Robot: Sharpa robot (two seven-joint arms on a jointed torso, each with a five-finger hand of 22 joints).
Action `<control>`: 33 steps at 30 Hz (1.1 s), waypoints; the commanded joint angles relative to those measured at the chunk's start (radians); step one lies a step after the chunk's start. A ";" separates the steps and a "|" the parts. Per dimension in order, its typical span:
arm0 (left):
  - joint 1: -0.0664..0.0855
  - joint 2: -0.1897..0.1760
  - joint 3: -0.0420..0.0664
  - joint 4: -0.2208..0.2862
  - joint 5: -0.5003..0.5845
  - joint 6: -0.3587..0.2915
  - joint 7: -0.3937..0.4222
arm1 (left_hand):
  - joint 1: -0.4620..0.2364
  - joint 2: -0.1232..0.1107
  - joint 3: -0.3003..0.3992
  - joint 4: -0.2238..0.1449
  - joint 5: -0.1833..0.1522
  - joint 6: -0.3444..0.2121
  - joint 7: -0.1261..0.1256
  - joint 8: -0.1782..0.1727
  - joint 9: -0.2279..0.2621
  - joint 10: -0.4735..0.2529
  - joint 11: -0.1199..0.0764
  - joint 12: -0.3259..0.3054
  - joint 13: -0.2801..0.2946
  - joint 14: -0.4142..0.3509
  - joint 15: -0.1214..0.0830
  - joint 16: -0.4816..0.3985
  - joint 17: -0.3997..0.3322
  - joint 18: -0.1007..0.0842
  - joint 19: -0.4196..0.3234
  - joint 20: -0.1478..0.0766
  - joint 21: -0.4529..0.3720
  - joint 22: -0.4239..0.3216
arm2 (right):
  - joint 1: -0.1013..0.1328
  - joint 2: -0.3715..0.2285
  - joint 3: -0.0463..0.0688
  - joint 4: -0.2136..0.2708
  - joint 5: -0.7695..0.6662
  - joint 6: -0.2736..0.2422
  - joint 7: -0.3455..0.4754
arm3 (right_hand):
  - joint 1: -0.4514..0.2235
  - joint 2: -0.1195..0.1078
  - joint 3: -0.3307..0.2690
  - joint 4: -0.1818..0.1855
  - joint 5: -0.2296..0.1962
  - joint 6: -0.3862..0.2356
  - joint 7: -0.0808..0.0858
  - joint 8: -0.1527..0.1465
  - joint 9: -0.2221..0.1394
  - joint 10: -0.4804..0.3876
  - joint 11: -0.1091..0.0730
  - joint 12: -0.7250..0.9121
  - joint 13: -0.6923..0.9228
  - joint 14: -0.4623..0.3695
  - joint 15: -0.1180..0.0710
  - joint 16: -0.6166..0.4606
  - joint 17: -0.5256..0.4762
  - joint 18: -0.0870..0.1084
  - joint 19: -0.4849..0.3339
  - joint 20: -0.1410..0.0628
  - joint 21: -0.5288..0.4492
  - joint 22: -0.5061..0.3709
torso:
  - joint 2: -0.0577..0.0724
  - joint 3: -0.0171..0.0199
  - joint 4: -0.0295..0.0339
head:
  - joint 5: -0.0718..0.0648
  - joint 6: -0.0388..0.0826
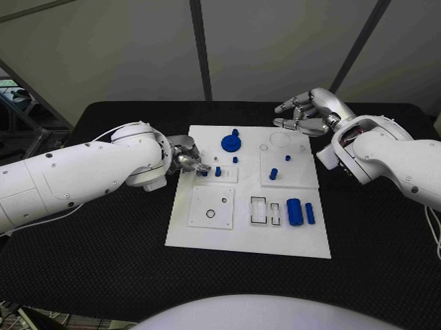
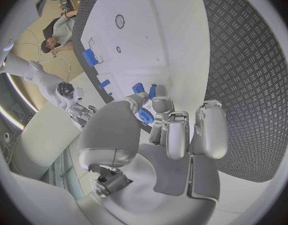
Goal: Assemble the parts on the task board
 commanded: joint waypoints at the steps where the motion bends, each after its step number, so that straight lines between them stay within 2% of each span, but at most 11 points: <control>1: 0.001 0.002 0.000 -0.001 -0.006 0.009 -0.007 | -0.015 -0.001 -0.015 0.005 -0.004 0.008 0.001 0.000 -0.002 0.002 0.001 0.008 0.002 0.101 -0.005 0.003 0.254 -0.015 0.015 -0.004 0.006 0.072 | 0.001 -0.001 0.001 0.001 -0.003 0.002 0.003 | -0.012 0.001 0.002 0.006 0.004 -0.007 0.002 0.006 -0.002 0.004 -0.001 -0.001 -0.001 0.059 -0.007 -0.005 0.067 0.010 -0.001 -0.005 -0.007 -0.001 | 0.000 -0.0005 -0.0001 | -0.001 0.000; 15: 0.001 0.006 0.000 -0.006 -0.006 -0.003 -0.008 | -0.034 -0.002 -0.065 0.025 -0.004 0.014 0.000 0.006 -0.005 0.004 0.000 0.014 0.004 0.101 -0.006 0.004 0.255 -0.016 0.018 -0.005 0.008 0.077 | 0.001 -0.002 0.001 0.002 -0.003 0.000 0.004 | -0.013 0.001 0.002 0.007 0.005 -0.008 0.002 0.006 -0.002 0.004 -0.001 -0.001 -0.002 0.059 -0.007 -0.004 0.068 0.010 -0.001 -0.005 -0.007 -0.001 | 0.000 0.0001 -0.0005 | -0.002 -0.001; 27: 0.001 0.007 0.000 -0.005 -0.006 -0.012 -0.008 | -0.052 0.003 -0.135 0.056 -0.004 0.016 -0.001 0.010 -0.009 0.006 0.000 0.020 0.007 0.102 -0.006 0.005 0.257 -0.017 0.021 -0.006 0.011 0.083 | 0.001 -0.002 0.001 0.002 -0.003 0.001 0.004 | -0.014 0.001 0.001 0.008 0.005 -0.008 0.002 0.006 -0.002 0.004 -0.001 -0.001 -0.002 0.059 -0.007 -0.005 0.067 0.010 0.000 -0.005 -0.007 -0.001 | -0.001 -0.0007 0.0008 | -0.003 -0.001; 33: 0.000 0.004 0.001 -0.002 -0.006 -0.021 -0.008 | -0.053 0.005 -0.148 0.062 -0.004 0.016 -0.001 0.011 -0.010 0.005 0.000 0.019 0.004 0.102 -0.007 0.005 0.256 -0.017 0.020 -0.006 0.010 0.083 | 0.001 -0.002 0.001 0.002 -0.003 0.001 0.005 | -0.014 0.001 0.001 0.008 0.005 -0.008 0.002 0.006 -0.002 0.004 -0.001 -0.001 -0.002 0.059 -0.007 -0.005 0.067 0.010 0.000 -0.005 -0.007 -0.001 | 0.000 -0.0011 -0.0001 | -0.003 0.000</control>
